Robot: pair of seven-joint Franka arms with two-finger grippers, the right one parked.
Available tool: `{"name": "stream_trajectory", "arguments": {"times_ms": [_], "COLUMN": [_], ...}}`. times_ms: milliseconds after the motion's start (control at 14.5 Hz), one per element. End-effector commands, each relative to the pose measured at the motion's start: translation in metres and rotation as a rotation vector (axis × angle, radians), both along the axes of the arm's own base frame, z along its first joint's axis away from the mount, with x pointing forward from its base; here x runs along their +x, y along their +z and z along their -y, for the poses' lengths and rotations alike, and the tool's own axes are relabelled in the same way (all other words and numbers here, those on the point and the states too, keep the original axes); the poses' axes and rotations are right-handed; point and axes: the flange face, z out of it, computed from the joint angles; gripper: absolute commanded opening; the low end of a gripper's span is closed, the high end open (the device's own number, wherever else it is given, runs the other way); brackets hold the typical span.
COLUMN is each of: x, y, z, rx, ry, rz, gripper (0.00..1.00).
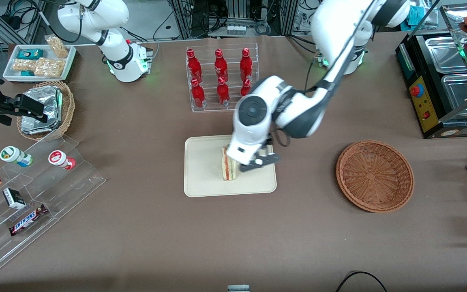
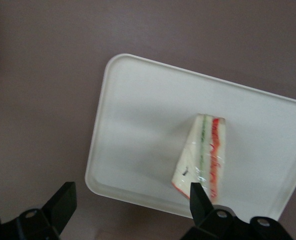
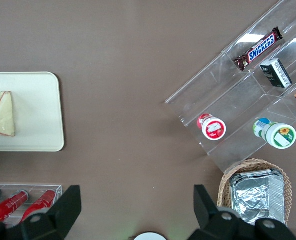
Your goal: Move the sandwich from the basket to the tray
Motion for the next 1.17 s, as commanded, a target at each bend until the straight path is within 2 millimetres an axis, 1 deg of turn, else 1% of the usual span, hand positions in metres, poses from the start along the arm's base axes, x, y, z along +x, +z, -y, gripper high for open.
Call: {"name": "stream_trajectory", "arguments": {"times_ms": [0, 207, 276, 345, 414, 621, 759, 828, 897, 966, 1034, 1103], "x": [-0.006, -0.008, -0.012, -0.013, -0.011, -0.013, -0.018, -0.022, -0.023, -0.025, -0.022, -0.019], "y": [0.015, 0.037, 0.044, 0.053, 0.063, 0.094, 0.123, 0.141, 0.153, 0.168, 0.18, 0.195], "z": [-0.082, -0.162, -0.184, -0.205, -0.23, -0.279, -0.303, -0.327, -0.348, -0.36, -0.374, -0.383], "rx": [0.039, 0.034, 0.034, 0.035, 0.034, 0.016, 0.009, 0.005, -0.008, -0.018, -0.025, -0.022], "ry": [-0.036, -0.144, -0.188, -0.208, -0.228, -0.288, -0.318, -0.33, -0.373, -0.417, -0.432, -0.424], "rz": [-0.03, -0.047, -0.066, -0.082, -0.107, -0.133, -0.112, -0.101, -0.099, -0.079, -0.049, -0.016], "gripper": [1.0, 1.0, 1.0, 1.0, 1.0, 1.0, 1.0, 1.0, 1.0, 1.0, 1.0, 1.0]}}
